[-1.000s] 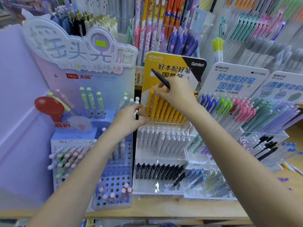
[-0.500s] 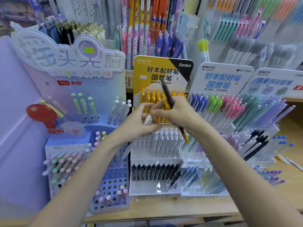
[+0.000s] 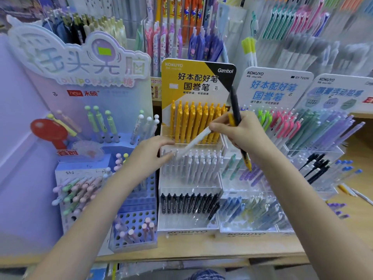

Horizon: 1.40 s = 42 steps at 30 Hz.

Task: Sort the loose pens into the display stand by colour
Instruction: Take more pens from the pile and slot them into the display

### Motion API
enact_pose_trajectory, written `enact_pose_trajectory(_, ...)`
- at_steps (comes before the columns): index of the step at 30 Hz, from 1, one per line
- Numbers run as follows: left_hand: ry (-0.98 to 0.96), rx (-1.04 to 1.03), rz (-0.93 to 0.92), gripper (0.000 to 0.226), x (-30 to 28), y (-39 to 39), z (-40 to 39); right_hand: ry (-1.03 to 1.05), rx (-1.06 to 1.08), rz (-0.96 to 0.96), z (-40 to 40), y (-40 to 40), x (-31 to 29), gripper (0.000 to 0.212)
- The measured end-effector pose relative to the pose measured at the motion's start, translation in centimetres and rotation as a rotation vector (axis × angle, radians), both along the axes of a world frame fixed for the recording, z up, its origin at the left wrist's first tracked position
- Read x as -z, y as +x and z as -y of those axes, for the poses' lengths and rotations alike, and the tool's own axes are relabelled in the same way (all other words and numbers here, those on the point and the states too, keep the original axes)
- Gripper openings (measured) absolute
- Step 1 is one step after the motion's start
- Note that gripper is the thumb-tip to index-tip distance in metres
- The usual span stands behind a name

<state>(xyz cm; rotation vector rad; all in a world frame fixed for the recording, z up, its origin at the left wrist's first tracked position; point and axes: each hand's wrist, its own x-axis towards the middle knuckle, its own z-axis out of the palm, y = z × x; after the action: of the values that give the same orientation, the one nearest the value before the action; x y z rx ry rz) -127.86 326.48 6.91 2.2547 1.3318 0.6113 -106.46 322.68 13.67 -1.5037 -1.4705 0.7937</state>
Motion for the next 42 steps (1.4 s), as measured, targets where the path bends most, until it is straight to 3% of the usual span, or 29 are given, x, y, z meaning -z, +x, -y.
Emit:
enact_pose_trajectory(3,0.086,0.001,-0.211,0.043,1.7,-0.6,-0.2,0.010,-0.085,0.301,0.3,-1.4,1.4,0.006)
enact_pose_trajectory(8,0.122,-0.016,-0.105,0.044,2.7,-0.8,0.3,0.042,-0.178,0.731,-0.6,-3.6,5.1,0.017)
enact_pose_trajectory(13,0.118,-0.055,-0.063,0.043,3.0,-0.5,0.5,0.035,-0.171,0.847,-1.3,-4.5,6.7,0.021)
enact_pose_trajectory(21,0.125,-0.057,-0.026,0.040,2.7,-0.5,0.4,-0.068,-0.119,0.850,-2.1,-5.3,6.5,0.023)
enact_pose_trajectory(23,0.095,-0.104,0.152,0.035,1.8,-0.4,0.8,-0.012,-0.111,0.873,-1.7,-4.7,6.4,0.026)
enact_pose_trajectory(26,-0.103,-0.059,0.551,0.013,0.1,0.3,1.5,0.085,-0.134,0.940,-0.9,-4.2,6.4,0.026)
enact_pose_trajectory(31,-0.250,0.004,0.728,0.015,-1.4,1.5,1.8,0.161,-0.183,0.918,-0.1,-3.8,5.5,0.025)
enact_pose_trajectory(33,-0.289,-0.002,0.790,0.015,-1.6,1.2,2.0,0.065,-0.263,0.814,0.3,-2.7,5.0,0.030)
enact_pose_trajectory(34,-0.304,-0.023,0.832,0.015,-1.6,0.9,2.0,-0.009,-0.283,0.664,0.7,-1.8,4.7,0.034)
enact_pose_trajectory(38,-0.354,-0.042,0.852,0.017,-0.6,-0.4,2.6,-0.222,-0.120,-0.380,3.8,1.7,4.7,0.037)
enact_pose_trajectory(40,-0.398,-0.007,0.790,0.018,0.6,0.0,3.6,-0.192,-0.057,-0.577,5.0,2.0,5.1,0.025)
enact_pose_trajectory(42,-0.448,0.028,0.725,0.019,1.6,0.8,4.6,-0.153,0.010,-0.573,5.7,2.0,5.3,0.017)
